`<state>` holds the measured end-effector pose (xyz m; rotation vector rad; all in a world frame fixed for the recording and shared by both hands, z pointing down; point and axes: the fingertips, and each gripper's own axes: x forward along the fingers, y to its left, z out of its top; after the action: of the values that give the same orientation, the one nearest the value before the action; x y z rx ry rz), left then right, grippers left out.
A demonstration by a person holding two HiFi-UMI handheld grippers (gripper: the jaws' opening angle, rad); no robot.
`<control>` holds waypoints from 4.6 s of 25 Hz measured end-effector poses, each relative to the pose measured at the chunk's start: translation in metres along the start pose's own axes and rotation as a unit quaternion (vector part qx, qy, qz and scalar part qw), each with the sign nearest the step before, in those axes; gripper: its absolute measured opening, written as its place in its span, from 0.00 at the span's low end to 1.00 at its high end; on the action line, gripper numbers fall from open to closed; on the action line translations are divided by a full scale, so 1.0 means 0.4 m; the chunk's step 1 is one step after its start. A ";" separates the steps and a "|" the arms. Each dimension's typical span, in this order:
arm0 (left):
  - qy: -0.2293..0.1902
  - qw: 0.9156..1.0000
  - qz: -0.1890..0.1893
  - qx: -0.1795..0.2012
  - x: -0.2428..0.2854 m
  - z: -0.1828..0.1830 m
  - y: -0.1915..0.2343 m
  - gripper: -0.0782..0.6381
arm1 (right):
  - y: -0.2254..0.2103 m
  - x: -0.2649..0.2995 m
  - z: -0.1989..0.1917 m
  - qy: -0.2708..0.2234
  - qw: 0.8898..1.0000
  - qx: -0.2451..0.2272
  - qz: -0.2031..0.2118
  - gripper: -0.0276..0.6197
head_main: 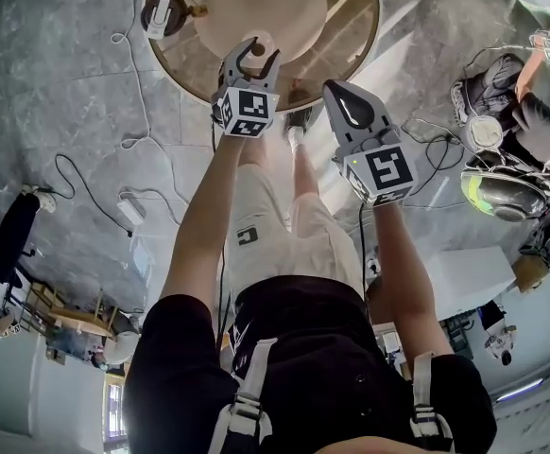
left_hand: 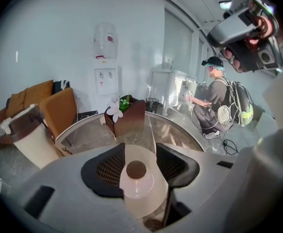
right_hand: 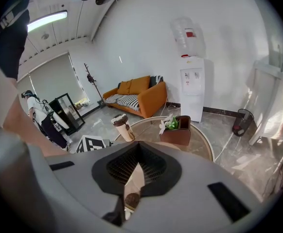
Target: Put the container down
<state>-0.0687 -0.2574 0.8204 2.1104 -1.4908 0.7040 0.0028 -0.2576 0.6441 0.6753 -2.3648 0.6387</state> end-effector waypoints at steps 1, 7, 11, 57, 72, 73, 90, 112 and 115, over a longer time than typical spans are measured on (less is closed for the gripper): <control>-0.004 1.000 0.001 -0.001 -0.012 0.015 -0.002 0.38 | 0.004 -0.012 0.006 -0.002 1.000 -0.002 0.000 0.05; -0.029 0.999 0.013 -0.014 -0.101 0.123 -0.018 0.38 | 0.040 -0.091 0.059 -0.018 1.000 -0.014 0.003 0.05; -0.043 0.999 0.021 -0.021 -0.178 0.190 -0.041 0.38 | 0.072 -0.156 0.092 -0.029 0.999 -0.026 0.006 0.05; -0.249 0.961 0.110 -0.050 -0.936 0.714 -0.321 0.14 | 0.217 -0.692 0.293 -0.199 0.975 -0.091 0.046 0.05; -0.251 0.963 0.091 -0.043 -1.075 0.564 -0.396 0.14 | 0.366 -0.785 0.211 -0.218 0.970 -0.104 0.033 0.05; -0.253 0.962 0.088 -0.047 -1.092 0.557 -0.405 0.14 | 0.382 -0.797 0.204 -0.218 0.970 -0.106 0.032 0.05; -0.257 0.964 0.043 -0.047 -1.342 0.407 -0.582 0.13 | 0.679 -0.974 0.032 -0.222 0.969 -0.105 0.040 0.05; -0.274 0.960 0.036 -0.041 -1.385 0.474 -0.673 0.13 | 0.665 -1.136 0.037 -0.261 0.958 -0.120 0.022 0.05; -0.270 0.961 0.036 -0.040 -1.387 0.464 -0.665 0.13 | 0.673 -1.134 0.038 -0.261 0.957 -0.122 0.020 0.05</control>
<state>0.0536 0.1034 0.3028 2.3048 -1.8399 0.0746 0.1526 0.0774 0.2651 0.7541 -2.8836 0.1834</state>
